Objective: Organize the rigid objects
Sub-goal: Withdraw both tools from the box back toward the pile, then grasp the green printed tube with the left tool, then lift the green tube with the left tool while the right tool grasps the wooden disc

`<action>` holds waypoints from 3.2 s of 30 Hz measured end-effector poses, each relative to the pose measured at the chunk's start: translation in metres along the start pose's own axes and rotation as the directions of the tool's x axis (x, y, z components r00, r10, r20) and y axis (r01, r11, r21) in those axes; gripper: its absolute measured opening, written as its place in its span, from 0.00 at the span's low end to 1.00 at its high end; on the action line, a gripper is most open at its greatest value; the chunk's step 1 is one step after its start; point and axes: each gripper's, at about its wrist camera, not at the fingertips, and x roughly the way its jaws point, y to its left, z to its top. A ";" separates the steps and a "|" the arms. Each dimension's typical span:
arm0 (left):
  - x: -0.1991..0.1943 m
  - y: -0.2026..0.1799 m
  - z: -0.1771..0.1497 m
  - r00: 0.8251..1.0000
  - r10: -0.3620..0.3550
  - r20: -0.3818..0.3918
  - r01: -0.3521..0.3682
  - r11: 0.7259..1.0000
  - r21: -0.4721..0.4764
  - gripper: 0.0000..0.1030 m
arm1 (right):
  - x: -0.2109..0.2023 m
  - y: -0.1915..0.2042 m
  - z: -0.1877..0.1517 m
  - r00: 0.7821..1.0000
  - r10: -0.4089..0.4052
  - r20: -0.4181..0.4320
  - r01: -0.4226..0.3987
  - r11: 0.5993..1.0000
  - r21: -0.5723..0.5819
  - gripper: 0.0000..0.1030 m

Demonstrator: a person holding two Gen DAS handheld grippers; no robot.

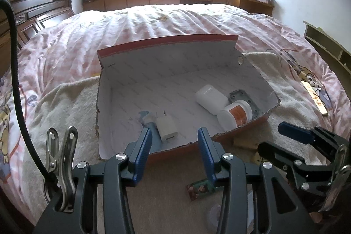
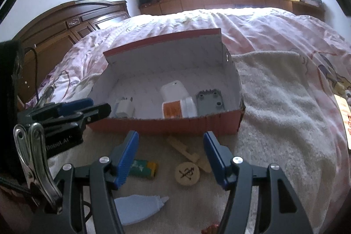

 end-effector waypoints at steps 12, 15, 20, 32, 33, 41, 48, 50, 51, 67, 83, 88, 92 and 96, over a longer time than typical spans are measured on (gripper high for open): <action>-0.009 -0.001 -0.009 1.000 -0.019 -0.009 0.019 1.000 -0.015 0.43 | -0.010 -0.008 -0.025 0.998 -0.007 -0.055 0.008 1.000 0.013 0.63; -0.010 -0.002 -0.016 0.999 -0.024 -0.023 0.023 1.000 -0.019 0.43 | -0.011 -0.011 -0.031 0.998 -0.004 -0.066 0.005 1.000 0.020 0.63; -0.010 -0.004 -0.033 0.998 -0.031 -0.054 0.029 0.999 -0.026 0.43 | -0.013 -0.012 -0.038 0.997 -0.006 -0.079 0.008 1.000 0.019 0.63; 0.005 -0.021 -0.052 0.984 -0.097 -0.150 0.090 0.995 -0.053 0.43 | -0.017 -0.023 -0.053 0.995 -0.011 -0.096 0.015 0.999 0.038 0.63; 0.008 -0.024 -0.053 0.982 -0.105 -0.160 0.098 0.994 -0.054 0.43 | -0.017 -0.023 -0.053 0.995 -0.011 -0.095 0.015 0.999 0.039 0.63; 0.021 -0.039 -0.054 0.979 -0.094 -0.180 0.082 0.994 -0.078 0.67 | -0.017 -0.032 -0.057 0.996 -0.007 -0.092 0.012 0.998 0.055 0.63; 0.025 -0.055 -0.053 0.983 -0.071 -0.170 0.065 0.997 -0.040 0.75 | -0.015 -0.040 -0.059 0.996 0.005 -0.091 0.002 0.997 0.077 0.63; 0.028 -0.060 -0.055 0.987 -0.032 -0.158 0.031 0.999 -0.009 0.76 | -0.015 -0.042 -0.059 0.996 0.010 -0.088 -0.003 0.997 0.082 0.63; 0.029 -0.061 -0.055 0.988 -0.006 -0.155 0.006 1.000 0.000 0.76 | -0.016 -0.042 -0.060 0.996 0.011 -0.086 -0.003 0.997 0.083 0.63; 0.042 -0.052 -0.058 0.978 0.042 -0.202 -0.056 0.996 -0.064 0.92 | -0.012 -0.046 -0.063 0.996 0.017 -0.092 -0.008 0.995 0.096 0.63; 0.040 -0.048 -0.063 0.980 0.037 -0.196 -0.054 0.995 -0.082 0.81 | -0.009 -0.047 -0.065 0.995 0.015 -0.099 -0.005 0.994 0.106 0.63; 0.028 -0.042 -0.063 0.986 0.058 -0.157 -0.066 0.997 -0.047 0.81 | -0.010 -0.044 -0.063 0.995 0.008 -0.097 0.003 0.994 0.105 0.63; 0.016 -0.029 -0.061 0.989 0.110 -0.100 -0.112 0.994 -0.016 0.81 | -0.010 -0.037 -0.059 0.997 0.006 -0.082 0.001 0.996 0.094 0.63; 0.013 -0.009 -0.065 0.988 0.124 -0.089 -0.128 0.991 -0.036 0.81 | -0.004 -0.025 -0.054 0.997 0.017 -0.082 -0.012 0.998 0.069 0.63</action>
